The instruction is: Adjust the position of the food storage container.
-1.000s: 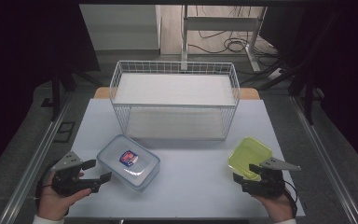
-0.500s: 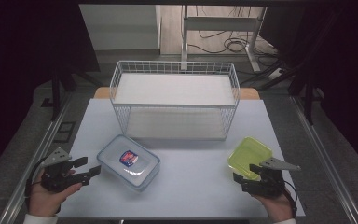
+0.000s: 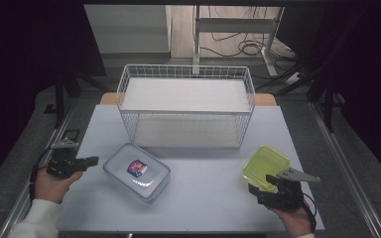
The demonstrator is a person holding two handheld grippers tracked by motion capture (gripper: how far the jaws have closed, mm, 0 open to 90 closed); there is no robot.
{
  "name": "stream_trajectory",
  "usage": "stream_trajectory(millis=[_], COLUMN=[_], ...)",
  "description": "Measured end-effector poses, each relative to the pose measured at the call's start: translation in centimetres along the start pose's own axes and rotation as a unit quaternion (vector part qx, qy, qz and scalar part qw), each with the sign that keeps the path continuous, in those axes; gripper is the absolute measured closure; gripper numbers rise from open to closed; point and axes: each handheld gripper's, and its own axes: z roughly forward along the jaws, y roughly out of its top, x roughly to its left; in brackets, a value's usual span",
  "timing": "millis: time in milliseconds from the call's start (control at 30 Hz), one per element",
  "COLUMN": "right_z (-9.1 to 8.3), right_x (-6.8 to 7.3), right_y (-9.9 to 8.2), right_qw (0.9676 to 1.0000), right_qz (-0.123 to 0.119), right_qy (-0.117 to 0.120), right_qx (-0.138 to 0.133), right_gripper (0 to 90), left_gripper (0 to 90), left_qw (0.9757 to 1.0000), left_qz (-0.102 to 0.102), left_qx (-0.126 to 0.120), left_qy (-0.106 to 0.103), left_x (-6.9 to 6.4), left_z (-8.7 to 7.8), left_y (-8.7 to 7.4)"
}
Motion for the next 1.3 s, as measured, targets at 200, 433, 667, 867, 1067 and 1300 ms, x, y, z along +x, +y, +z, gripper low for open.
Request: stream_trajectory(millis=[200,433,667,867,1067,1300], right_z=[0.0,0.0,-0.1,0.0,0.2,0.2], right_x=[0.1,0.0,-0.2,0.1,0.1,0.3], right_y=[0.0,-0.1,-0.1,0.0,0.0,0.0], right_qw=[1.0,1.0,1.0,1.0,0.9999,1.0], right_qz=[0.0,0.001,0.004,0.002,0.004,0.001], right_qy=[-0.002,-0.003,-0.006,-0.006,-0.007,-0.006], right_qx=[0.002,0.003,0.003,0.002,0.007,0.007], right_gripper=[23.4,23.4,23.4,23.4,23.4,23.4], left_gripper=[90.0,90.0,90.0,90.0,90.0,90.0], left_qw=[0.9993,0.9983,0.9975,0.9974,0.9968,0.9948], left_qz=[0.006,0.01,0.014,0.006,0.01,0.041], left_qx=[0.036,0.058,0.068,0.07,0.075,0.081], left_qy=[0.002,-0.001,-0.012,-0.016,-0.024,-0.046], left_x=[1.1,0.9,0.6,0.3,0.1,-2.1], left_z=[1.8,3.3,3.4,2.8,2.9,3.6], left_y=[1.2,1.6,0.8,0.1,-0.6,-0.8])
